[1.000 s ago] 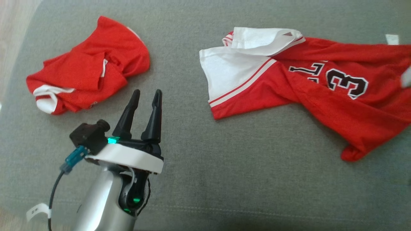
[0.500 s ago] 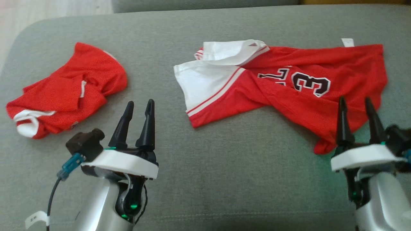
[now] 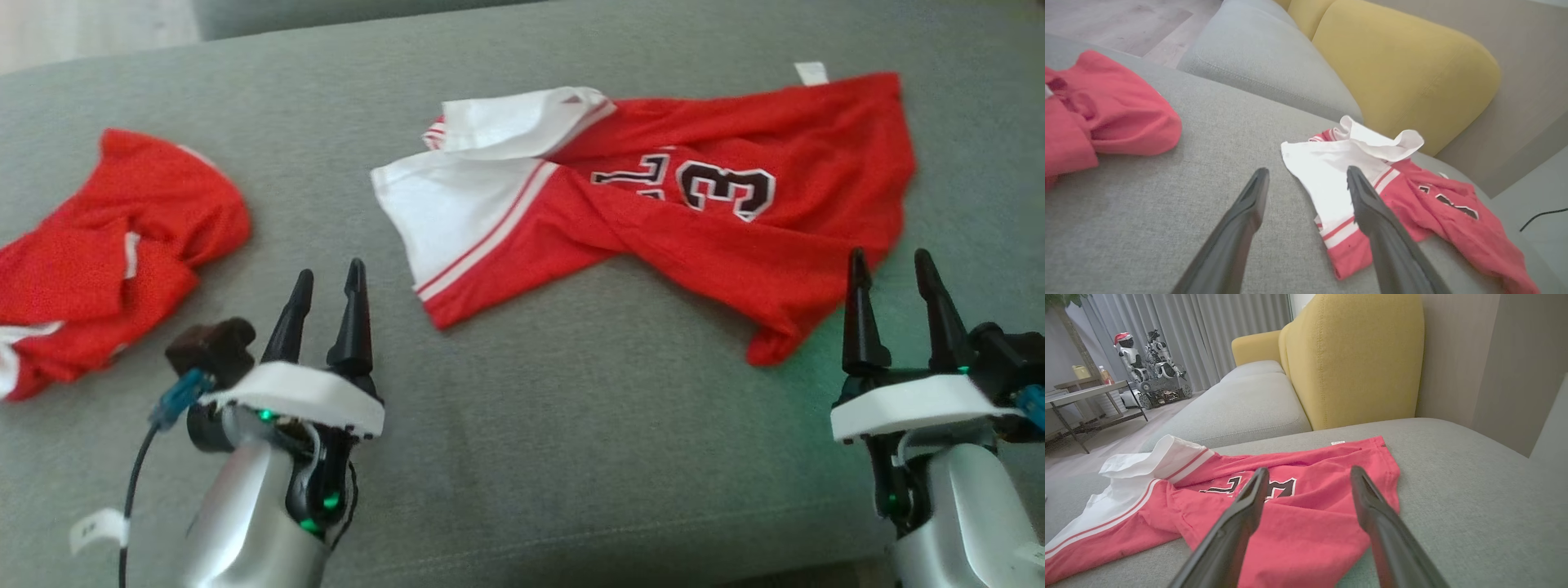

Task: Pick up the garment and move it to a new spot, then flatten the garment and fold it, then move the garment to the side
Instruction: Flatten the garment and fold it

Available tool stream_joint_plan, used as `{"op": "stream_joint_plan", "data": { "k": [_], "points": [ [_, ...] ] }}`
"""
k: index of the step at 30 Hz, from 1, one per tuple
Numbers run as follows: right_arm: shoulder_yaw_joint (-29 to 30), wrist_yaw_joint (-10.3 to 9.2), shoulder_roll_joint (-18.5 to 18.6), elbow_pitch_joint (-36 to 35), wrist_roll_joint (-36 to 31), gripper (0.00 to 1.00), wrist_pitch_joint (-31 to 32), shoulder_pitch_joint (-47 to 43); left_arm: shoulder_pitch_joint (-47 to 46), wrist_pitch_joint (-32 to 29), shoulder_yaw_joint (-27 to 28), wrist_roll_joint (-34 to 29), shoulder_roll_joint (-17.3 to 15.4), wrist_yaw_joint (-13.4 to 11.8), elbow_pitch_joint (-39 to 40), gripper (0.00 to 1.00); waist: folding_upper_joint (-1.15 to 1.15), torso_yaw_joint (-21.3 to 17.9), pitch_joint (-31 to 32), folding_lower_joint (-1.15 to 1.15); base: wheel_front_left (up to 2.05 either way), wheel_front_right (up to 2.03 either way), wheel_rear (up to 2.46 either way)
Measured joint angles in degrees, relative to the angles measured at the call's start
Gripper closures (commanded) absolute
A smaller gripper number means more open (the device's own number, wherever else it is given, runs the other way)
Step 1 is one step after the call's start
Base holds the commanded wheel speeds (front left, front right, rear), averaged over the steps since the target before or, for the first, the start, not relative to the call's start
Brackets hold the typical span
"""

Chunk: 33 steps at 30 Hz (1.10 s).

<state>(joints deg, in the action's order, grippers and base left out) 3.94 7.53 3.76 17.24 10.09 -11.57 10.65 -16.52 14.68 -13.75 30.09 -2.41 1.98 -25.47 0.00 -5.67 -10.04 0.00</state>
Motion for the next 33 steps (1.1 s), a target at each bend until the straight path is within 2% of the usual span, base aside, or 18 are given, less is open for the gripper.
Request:
{"op": "stream_joint_plan", "data": {
  "k": [7, 13, 16, 30, 31, 32, 33],
  "points": [
    [-1.6, 0.00, -0.6, -1.7, 0.7, 0.00, 0.0, 0.1, -10.4, -1.8, -0.1, -1.5, -0.6, -0.5, -13.0, 0.00, 0.00, -4.3, -2.6, 0.00, 0.00, 0.00, 0.00],
    [-3.3, 0.00, -0.9, -3.5, 1.8, 0.00, 0.0, 0.9, -20.3, -4.2, 0.0, -4.0, -4.4, -3.0, -22.3, 0.00, 0.00, -7.4, -6.0, 0.00, 0.00, 0.00, 0.00],
    [-3.8, 0.00, -1.0, -3.6, 2.0, 0.00, -0.1, 1.6, -23.2, -5.0, -0.1, -4.8, -5.6, -3.4, -26.4, 0.00, 0.00, -8.7, -7.3, 0.00, 0.00, 0.00, 0.00],
    [-4.9, 0.00, -1.0, -3.1, 3.6, 0.00, -1.1, 3.2, -31.3, -6.0, -0.5, -3.9, -6.3, 0.7, -36.5, 0.00, 0.00, -11.4, -9.9, 0.00, 0.00, 0.00, 0.00],
    [-4.9, 0.00, -1.0, -3.0, 3.6, 0.00, -1.1, 3.3, -31.8, -6.1, -0.5, -3.9, -6.3, 1.1, -37.1, 0.36, 0.00, -11.5, -10.0, 0.00, 0.00, 0.00, 0.00],
    [-4.9, 0.00, -1.0, -2.7, 3.6, 0.00, -1.2, 3.4, -32.4, -6.3, -0.6, -3.9, -6.3, 1.2, -37.7, 1.00, 0.00, -11.6, -10.1, 0.00, 0.00, 0.00, 0.00],
    [-4.9, 0.00, -1.0, -2.5, 3.6, 0.00, -1.4, 3.4, -32.8, -6.5, -0.9, -3.9, -6.4, 1.5, -38.1, 1.00, 0.00, -11.7, -10.2, 0.00, 0.00, 0.00, 0.00]
  ]
}}
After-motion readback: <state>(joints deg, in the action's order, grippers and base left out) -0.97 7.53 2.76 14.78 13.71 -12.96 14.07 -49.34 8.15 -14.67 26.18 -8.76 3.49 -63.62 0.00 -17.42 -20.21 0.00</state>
